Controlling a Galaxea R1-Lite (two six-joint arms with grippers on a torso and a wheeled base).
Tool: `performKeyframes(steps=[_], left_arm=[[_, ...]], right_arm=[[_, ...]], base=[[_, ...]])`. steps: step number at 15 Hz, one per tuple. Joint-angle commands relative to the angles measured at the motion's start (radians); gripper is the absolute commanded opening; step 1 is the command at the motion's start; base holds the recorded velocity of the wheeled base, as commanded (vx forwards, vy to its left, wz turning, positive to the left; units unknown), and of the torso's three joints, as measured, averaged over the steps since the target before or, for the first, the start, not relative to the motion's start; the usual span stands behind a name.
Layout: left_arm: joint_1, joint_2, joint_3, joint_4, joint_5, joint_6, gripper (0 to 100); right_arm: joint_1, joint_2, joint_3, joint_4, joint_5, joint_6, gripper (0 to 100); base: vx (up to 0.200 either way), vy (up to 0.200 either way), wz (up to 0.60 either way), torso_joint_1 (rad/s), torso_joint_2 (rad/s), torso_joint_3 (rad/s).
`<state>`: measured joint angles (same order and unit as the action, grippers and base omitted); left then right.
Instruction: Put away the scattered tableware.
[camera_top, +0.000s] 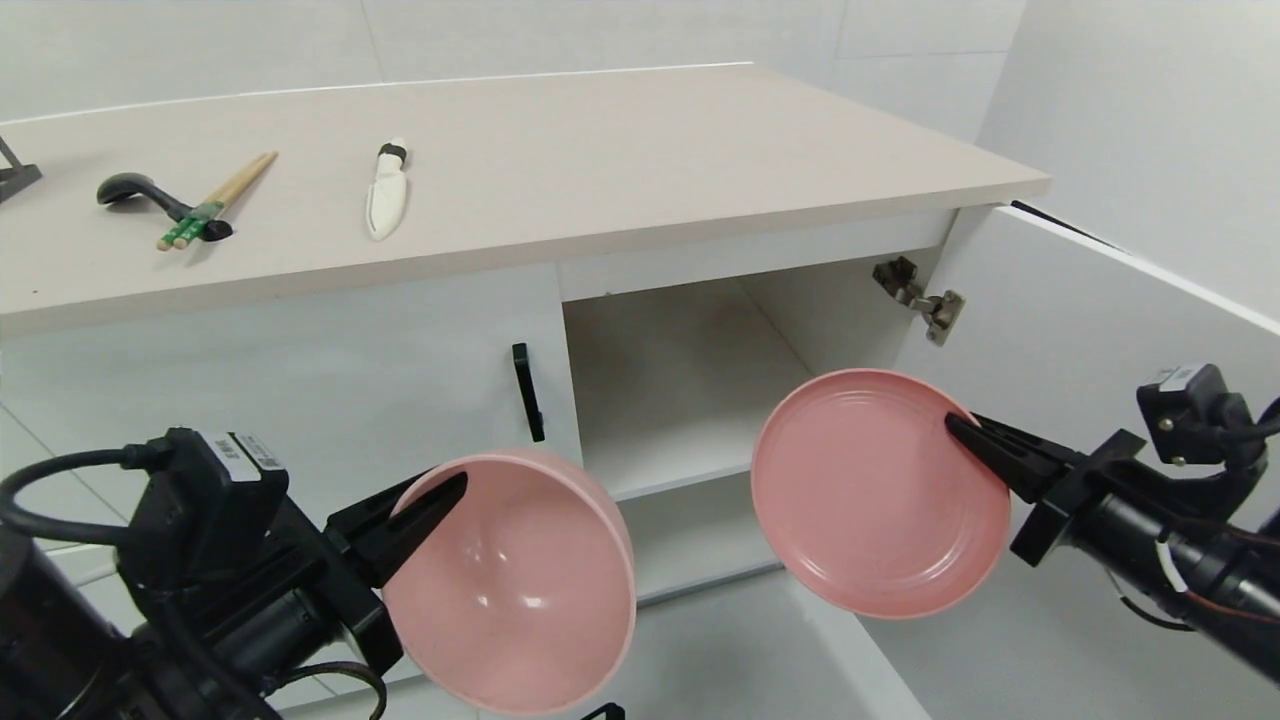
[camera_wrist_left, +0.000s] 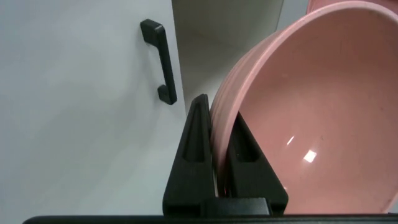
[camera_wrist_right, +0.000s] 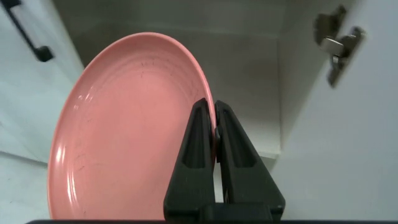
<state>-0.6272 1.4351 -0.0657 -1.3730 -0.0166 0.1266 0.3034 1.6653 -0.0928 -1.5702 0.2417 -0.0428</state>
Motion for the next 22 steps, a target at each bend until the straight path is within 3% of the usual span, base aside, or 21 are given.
performKeyframes(steps=[1, 2, 3, 5, 12, 14, 17, 18, 22], left_arm=[[0.012, 0.007, 0.023, 0.002, -0.023, 0.001, 0], [0.011, 0.013, 0.032, -0.005, -0.043, 0.002, 0], [0.011, 0.018, 0.044, -0.003, -0.080, 0.044, 0], [0.006, 0.018, 0.055, -0.005, -0.082, 0.079, 0], [0.000, 0.013, 0.030, -0.008, -0.079, 0.073, 0], [0.009, 0.013, -0.006, -0.008, -0.069, 0.057, 0], [0.004, 0.019, -0.054, -0.006, 0.032, 0.024, 0], [-0.003, 0.016, -0.062, -0.006, 0.046, 0.008, 0], [-0.017, 0.016, -0.052, -0.006, 0.049, 0.005, 0]], right_arm=[[0.013, 0.082, -0.005, -0.001, 0.001, -0.002, 0], [0.017, 0.100, -0.012, -0.001, 0.001, -0.002, 0], [0.023, 0.142, -0.025, -0.001, 0.001, 0.000, 0], [0.033, 0.183, -0.028, -0.001, 0.001, 0.000, 0], [0.060, 0.332, -0.191, -0.001, -0.001, 0.020, 0], [0.060, 0.379, -0.249, -0.001, -0.001, 0.049, 0], [0.060, 0.410, -0.305, -0.001, -0.001, 0.104, 0], [0.060, 0.421, -0.317, -0.001, -0.001, 0.110, 0], [0.059, 0.488, -0.375, -0.001, -0.001, 0.115, 0]], base=[[0.200, 0.000, 0.00, 0.002, 0.00, 0.002], [0.200, 0.000, 0.00, -0.012, 0.01, 0.007], [0.000, 0.000, 0.00, 0.000, 0.00, 0.000], [0.000, 0.000, 0.00, 0.000, 0.00, 0.000], [0.000, 0.000, 0.00, 0.000, 0.00, 0.000], [0.000, 0.000, 0.00, 0.000, 0.00, 0.000], [0.000, 0.000, 0.00, 0.000, 0.00, 0.000], [0.000, 0.000, 0.00, 0.000, 0.00, 0.000], [0.000, 0.000, 0.00, 0.000, 0.00, 0.000]])
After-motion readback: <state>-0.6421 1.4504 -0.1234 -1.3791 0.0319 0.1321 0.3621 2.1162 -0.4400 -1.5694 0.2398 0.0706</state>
